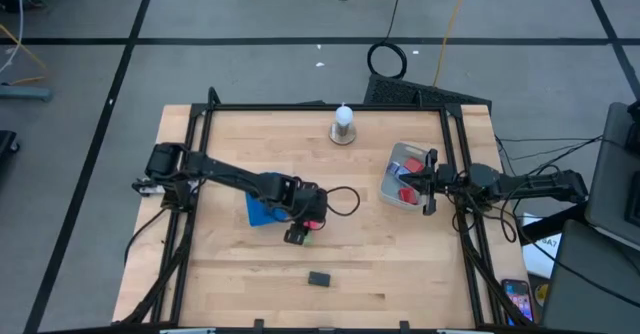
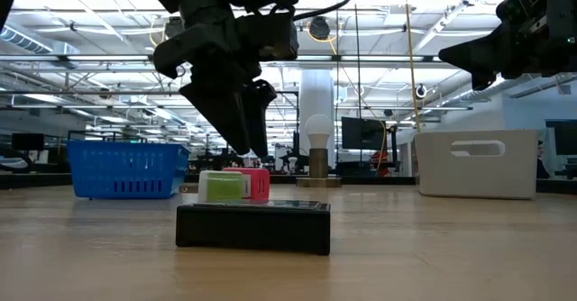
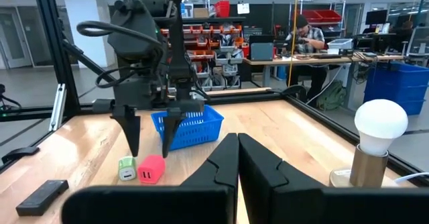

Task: Pick & Place Office items
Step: Put the pink charger adapter into the gray bin

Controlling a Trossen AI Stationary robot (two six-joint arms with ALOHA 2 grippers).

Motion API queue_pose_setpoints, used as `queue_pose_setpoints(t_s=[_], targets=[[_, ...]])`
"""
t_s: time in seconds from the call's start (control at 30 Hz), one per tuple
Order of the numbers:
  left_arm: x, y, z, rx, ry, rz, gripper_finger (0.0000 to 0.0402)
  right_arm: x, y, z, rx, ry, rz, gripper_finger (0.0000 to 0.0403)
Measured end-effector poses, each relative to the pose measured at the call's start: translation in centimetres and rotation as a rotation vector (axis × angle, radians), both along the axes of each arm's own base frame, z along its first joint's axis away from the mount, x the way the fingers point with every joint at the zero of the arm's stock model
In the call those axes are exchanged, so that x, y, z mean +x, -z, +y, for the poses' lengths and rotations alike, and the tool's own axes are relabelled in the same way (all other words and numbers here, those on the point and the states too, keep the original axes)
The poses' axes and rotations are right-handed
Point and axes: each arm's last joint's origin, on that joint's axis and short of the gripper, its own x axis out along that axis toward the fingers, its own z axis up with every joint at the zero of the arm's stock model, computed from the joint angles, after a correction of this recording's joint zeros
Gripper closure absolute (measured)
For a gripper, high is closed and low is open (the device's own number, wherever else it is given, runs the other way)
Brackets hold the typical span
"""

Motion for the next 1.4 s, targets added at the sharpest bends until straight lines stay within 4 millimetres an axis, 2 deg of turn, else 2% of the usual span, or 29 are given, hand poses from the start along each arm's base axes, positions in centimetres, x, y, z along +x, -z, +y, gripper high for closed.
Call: queue_pose_setpoints(t_s=[0.17,0.33,0.43,0.6,0.8,0.97,1.13,1.17,1.3,1.4], targets=[[0.0,0.0,0.0,-0.023,0.026,-0.001,0.0166,0.0,0.1,0.0,0.002,0.000,0.008,0.0403],[0.0,0.0,-0.1,-0.022,0.034,0.003,0.0162,0.0,0.1,0.0,0.002,0.000,0.008,0.0403],[0.2,0.6,-0.2,-0.016,0.034,0.009,0.0149,0.0,0.1,0.0,0.003,-0.001,0.008,0.0403],[0.7,3.0,-0.2,0.009,0.033,0.062,0.0125,0.0,0.1,0.0,0.003,0.000,0.010,0.0403],[1.0,4.3,0.1,0.020,0.038,0.087,0.0119,0.1,0.2,0.0,0.002,-0.001,0.023,0.0403],[1.1,4.3,0.5,0.019,0.040,0.083,0.0154,0.1,0.2,0.0,0.002,-0.001,0.022,0.0403],[1.1,4.3,0.5,0.025,0.083,0.079,0.0248,0.1,0.2,0.0,0.002,-0.001,0.022,0.0403],[1.1,4.3,0.5,0.026,0.089,0.078,0.0257,0.1,0.2,0.0,0.002,-0.001,0.022,0.0403],[1.0,3.8,0.6,0.032,0.088,0.071,0.0256,0.1,0.2,0.0,0.002,-0.001,0.024,0.0403],[0.6,1.8,0.7,0.044,0.073,0.023,0.0256,0.1,0.3,0.0,0.002,-0.001,0.029,0.0403]])
